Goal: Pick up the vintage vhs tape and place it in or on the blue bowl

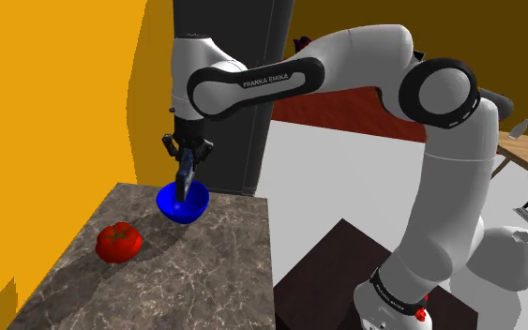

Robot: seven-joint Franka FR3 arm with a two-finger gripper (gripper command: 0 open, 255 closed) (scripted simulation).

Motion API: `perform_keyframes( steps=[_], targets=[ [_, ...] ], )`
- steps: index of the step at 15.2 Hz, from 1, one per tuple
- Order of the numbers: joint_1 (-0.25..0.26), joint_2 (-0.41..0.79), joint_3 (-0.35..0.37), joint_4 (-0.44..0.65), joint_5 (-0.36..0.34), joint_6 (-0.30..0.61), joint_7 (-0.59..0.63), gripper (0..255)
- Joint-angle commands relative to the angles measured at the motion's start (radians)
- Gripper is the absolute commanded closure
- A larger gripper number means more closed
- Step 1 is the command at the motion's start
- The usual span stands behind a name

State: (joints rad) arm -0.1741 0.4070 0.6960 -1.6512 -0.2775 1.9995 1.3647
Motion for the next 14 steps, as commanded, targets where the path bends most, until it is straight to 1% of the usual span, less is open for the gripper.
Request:
perform_keyframes(
  steps=[1, 14],
  targets=[
    [0.045, 0.103, -0.027, 0.163, -0.049, -0.072, -0.006, 255],
    [0.051, 0.157, -0.056, 0.065, -0.090, 0.071, 0.021, 255]
  ],
)
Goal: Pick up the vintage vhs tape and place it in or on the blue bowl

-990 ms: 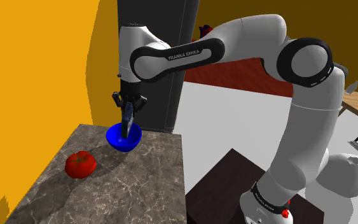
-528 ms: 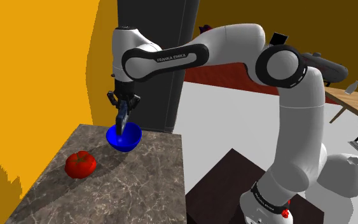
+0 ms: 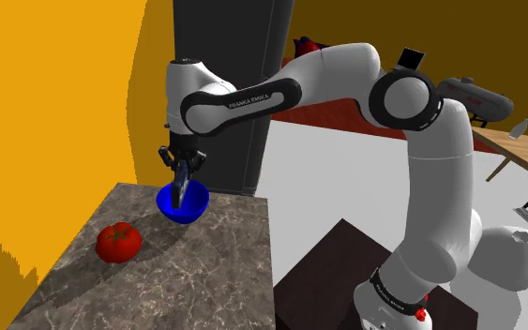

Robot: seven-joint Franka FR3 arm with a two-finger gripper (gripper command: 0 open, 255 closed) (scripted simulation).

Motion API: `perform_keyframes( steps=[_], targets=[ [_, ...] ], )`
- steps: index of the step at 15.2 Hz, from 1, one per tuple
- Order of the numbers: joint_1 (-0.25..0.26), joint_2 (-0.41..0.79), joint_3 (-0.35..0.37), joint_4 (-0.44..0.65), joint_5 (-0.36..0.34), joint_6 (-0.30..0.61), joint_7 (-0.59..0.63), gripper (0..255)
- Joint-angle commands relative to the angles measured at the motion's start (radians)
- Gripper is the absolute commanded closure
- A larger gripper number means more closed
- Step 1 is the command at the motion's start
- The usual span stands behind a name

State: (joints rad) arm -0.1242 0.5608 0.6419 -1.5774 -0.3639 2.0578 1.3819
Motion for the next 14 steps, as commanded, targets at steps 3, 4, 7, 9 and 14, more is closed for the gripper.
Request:
perform_keyframes(
  steps=[3, 4, 7, 9, 14],
  targets=[
    [0.005, 0.020, -0.010, -0.025, -0.016, 0.043, 0.012, 255],
    [0.006, 0.026, -0.013, -0.030, -0.020, 0.053, 0.014, 255],
    [0.007, 0.028, -0.014, -0.031, -0.022, 0.056, 0.015, 255],
    [0.007, 0.028, -0.014, -0.031, -0.022, 0.056, 0.015, 255],
    [0.007, 0.029, -0.014, -0.030, -0.022, 0.055, 0.015, 0]
  ],
)
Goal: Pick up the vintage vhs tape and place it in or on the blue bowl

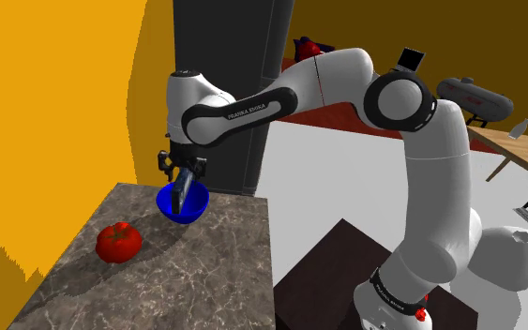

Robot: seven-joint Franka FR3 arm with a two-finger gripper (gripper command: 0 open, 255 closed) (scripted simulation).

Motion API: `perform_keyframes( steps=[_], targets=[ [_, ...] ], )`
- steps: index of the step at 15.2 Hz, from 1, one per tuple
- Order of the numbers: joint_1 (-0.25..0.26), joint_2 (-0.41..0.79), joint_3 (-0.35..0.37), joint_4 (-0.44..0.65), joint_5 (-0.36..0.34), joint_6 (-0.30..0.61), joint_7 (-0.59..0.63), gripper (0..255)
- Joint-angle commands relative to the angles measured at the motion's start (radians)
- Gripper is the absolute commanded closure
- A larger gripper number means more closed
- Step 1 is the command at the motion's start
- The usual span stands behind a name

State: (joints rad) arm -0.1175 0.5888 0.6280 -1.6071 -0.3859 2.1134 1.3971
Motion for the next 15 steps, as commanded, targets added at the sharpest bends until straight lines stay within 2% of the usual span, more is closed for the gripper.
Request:
perform_keyframes(
  steps=[1, 4, 8, 15],
  targets=[
    [0.000, 0.001, 0.000, 0.000, 0.000, 0.000, 0.000, 0],
    [0.000, 0.000, 0.000, -0.001, 0.000, 0.001, 0.000, 0],
    [-0.015, -0.057, 0.027, 0.043, 0.040, -0.093, -0.024, 0],
    [-0.014, -0.057, 0.026, 0.043, 0.040, -0.093, -0.024, 0]
  ],
)
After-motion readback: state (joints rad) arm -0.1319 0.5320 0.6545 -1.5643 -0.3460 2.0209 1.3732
